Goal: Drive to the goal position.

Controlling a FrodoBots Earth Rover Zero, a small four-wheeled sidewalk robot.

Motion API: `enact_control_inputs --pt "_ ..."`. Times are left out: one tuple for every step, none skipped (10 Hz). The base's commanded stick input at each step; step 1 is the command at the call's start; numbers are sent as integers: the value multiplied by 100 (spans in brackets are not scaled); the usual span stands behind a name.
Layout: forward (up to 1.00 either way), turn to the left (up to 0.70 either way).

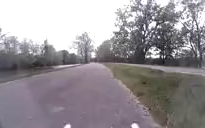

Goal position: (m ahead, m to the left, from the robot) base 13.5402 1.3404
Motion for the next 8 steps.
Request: enact_control_inputs --pt "100 0" --pt "100 0" --pt "100 0" --pt "100 0" --pt "100 0" --pt "100 0" --pt "100 0" --pt "100 0"
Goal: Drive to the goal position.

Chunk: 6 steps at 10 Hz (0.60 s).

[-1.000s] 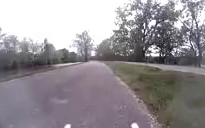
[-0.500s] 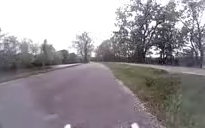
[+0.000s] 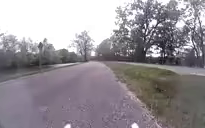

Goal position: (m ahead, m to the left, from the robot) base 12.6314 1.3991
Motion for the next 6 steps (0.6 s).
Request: enact_control_inputs --pt "100 0" --pt "100 0" --pt "100 0" --pt "100 0" --pt "100 0" --pt "100 0"
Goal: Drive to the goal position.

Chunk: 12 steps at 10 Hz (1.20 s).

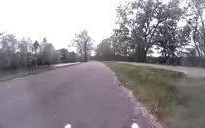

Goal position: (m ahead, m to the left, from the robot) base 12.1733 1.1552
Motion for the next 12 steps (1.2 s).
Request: enact_control_inputs --pt "100 0" --pt "100 0" --pt "100 0" --pt "100 0" --pt "100 0" --pt "100 0" --pt "100 0" --pt "100 0" --pt "100 0" --pt "100 0" --pt "100 0" --pt "100 0"
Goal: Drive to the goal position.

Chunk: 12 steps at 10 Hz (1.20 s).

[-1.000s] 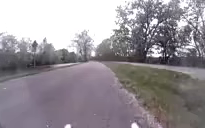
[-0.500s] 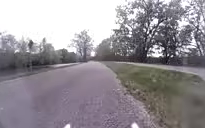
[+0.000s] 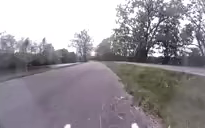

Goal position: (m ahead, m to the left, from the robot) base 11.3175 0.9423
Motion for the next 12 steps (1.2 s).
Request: enact_control_inputs --pt "100 0" --pt "100 0" --pt "100 0" --pt "100 0" --pt "100 0" --pt "100 0" --pt "100 0" --pt "100 0" --pt "100 0" --pt "100 0" --pt "100 0" --pt "100 0"
